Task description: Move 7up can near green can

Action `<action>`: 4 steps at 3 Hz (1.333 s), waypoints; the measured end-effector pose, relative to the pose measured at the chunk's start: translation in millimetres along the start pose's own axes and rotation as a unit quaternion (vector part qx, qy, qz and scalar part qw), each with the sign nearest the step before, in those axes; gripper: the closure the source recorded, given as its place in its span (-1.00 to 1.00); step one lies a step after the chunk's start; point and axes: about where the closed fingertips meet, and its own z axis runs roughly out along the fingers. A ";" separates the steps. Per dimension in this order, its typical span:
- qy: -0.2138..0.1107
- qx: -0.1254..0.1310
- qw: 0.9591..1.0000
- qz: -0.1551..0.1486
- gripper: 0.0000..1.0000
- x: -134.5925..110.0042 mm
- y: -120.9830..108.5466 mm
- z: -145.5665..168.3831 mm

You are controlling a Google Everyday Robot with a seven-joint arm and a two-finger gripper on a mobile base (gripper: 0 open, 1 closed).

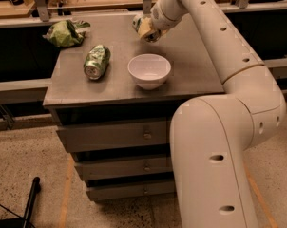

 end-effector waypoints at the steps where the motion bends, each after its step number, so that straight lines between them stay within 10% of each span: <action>1: -0.025 0.047 0.998 -0.041 1.00 -14.4 -24.9 8.1; 4: -0.049 0.110 0.982 -0.149 1.00 -36.5 -81.0 11.4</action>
Offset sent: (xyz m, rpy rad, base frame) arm -0.0599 0.0561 -0.0032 0.0111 0.0129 0.3819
